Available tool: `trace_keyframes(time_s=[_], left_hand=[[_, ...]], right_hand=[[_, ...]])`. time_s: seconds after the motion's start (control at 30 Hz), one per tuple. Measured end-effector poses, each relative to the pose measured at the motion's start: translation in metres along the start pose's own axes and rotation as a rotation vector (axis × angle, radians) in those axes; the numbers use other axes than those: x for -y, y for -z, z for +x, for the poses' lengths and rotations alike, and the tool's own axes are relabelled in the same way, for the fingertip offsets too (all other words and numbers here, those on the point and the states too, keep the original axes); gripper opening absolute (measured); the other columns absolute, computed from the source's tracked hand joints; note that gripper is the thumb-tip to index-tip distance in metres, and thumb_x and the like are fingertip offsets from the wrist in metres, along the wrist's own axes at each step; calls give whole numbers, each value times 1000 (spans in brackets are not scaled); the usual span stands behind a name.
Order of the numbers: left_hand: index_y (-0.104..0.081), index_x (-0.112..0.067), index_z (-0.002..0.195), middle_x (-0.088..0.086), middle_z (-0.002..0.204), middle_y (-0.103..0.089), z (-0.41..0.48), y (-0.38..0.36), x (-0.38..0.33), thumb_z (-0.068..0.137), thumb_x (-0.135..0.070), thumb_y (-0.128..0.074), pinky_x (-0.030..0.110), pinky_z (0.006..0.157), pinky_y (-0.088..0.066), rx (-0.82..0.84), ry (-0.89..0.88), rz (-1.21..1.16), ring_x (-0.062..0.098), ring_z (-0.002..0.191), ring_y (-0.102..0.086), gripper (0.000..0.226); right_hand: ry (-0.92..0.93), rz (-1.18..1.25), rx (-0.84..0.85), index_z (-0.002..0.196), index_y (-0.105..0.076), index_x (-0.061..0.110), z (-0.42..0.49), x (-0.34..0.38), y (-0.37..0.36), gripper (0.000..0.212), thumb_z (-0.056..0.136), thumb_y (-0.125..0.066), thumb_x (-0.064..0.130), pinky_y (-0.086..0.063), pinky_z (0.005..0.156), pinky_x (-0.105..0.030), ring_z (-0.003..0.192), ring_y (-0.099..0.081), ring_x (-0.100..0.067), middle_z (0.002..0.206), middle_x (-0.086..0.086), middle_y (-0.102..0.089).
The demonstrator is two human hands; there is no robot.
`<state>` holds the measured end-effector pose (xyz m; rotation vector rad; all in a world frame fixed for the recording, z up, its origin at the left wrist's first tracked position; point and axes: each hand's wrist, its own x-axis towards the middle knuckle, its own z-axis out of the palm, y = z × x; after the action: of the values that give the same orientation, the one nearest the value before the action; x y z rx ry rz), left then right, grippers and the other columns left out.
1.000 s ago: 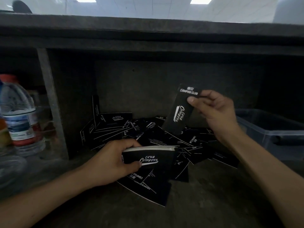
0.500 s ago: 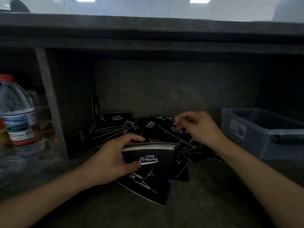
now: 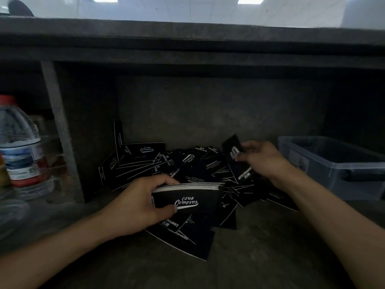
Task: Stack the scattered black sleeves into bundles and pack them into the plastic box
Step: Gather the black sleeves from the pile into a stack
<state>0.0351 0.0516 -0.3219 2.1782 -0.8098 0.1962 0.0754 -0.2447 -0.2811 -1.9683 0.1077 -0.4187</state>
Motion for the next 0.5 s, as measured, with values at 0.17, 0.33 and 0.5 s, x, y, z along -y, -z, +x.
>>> trace_keyframes(time_s=[0.17,0.33,0.5], left_hand=[[-68,-35,101,-16,96,-73,0,1,3,78,-17,-83,29,78,-59,-17,-14,32,4,88,-71,32],[-67,-35,101,-15,98,-72,0,0,5,77,-18,-84,29,77,-59,-29,-13,36,5,88,-71,34],[-51,-38,130,-27,116,-62,1,0,9,74,-20,-86,23,92,-55,-34,-5,25,-2,109,-63,69]], right_hand=[[76,416,-104,125,-54,20,-1,10,0,65,72,-72,-14,-59,61,-32,94,-71,-22,106,-6,-69],[50,577,94,136,-53,30,-6,15,-4,76,76,-71,-13,-59,69,-33,99,-71,-20,119,-5,-67],[-10,528,167,104,-68,17,-12,13,-11,20,87,-70,6,-58,77,-35,92,-74,-19,97,-2,-76]])
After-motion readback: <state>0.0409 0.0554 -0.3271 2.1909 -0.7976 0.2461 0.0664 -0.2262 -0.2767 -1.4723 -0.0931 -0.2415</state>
